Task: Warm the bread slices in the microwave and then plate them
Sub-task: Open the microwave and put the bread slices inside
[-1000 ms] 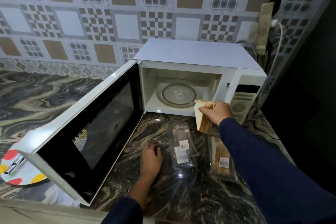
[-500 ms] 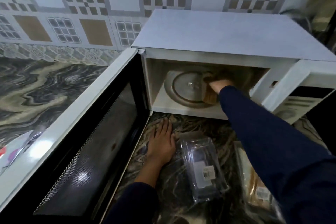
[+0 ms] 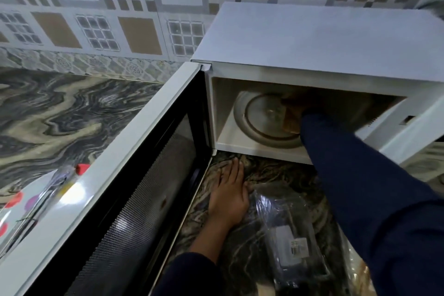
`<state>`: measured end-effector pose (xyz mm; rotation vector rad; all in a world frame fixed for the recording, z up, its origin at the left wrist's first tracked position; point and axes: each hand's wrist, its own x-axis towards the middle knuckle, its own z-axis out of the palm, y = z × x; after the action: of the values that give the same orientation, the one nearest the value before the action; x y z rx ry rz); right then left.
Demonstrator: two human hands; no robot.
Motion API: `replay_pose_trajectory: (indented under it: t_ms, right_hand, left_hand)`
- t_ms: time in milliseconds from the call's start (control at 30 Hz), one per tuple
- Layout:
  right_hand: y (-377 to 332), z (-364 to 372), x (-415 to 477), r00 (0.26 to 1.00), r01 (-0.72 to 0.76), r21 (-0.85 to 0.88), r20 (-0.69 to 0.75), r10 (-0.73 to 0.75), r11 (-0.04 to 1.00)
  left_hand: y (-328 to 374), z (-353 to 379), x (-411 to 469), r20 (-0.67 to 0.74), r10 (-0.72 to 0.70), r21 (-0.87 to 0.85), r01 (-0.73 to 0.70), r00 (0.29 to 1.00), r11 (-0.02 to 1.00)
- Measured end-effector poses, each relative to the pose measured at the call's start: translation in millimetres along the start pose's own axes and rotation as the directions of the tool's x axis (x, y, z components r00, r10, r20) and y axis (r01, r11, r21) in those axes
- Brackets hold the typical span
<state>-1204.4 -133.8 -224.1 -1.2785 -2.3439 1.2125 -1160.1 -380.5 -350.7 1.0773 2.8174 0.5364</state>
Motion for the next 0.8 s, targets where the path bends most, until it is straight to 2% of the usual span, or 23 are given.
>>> replay_pose_trajectory:
  t_ms: [133, 200, 300, 567, 800]
  right_hand:
    - [11.6, 2.6, -6.5, 1.000, 0.026, 0.005, -0.014, -0.026, 1.000]
    - [9.5, -5.2, -32.8, 0.999, -0.008, -0.008, -0.053, 0.008, 1.000]
    - [17.7, -20.6, -62.7, 1.000, -0.016, -0.064, 0.001, 0.016, 0.998]
    - [62.3, -70.2, -152.7, 0.975, 0.208, -0.028, -0.068, -0.210, 0.978]
    - [126.9, -93.8, -221.6, 0.957, 0.246, -0.036, -0.151, -0.248, 0.969]
  left_hand:
    - [0.2, -0.6, -0.6, -0.005, -0.005, 0.016, 0.005, 1.000, 1.000]
    - [-1.5, 0.0, 1.0, 0.019, -0.001, 0.001, 0.001, 1.000, 1.000]
    - [-3.2, 0.1, 2.0, 0.025, 0.000, 0.031, -0.001, 1.000, 1.000]
    - [15.8, -3.3, -48.8, 0.048, -0.054, 0.083, 0.050, 0.997, 0.995]
    - [31.4, 3.5, -124.8, 0.046, -0.080, 0.124, 0.074, 0.996, 0.989]
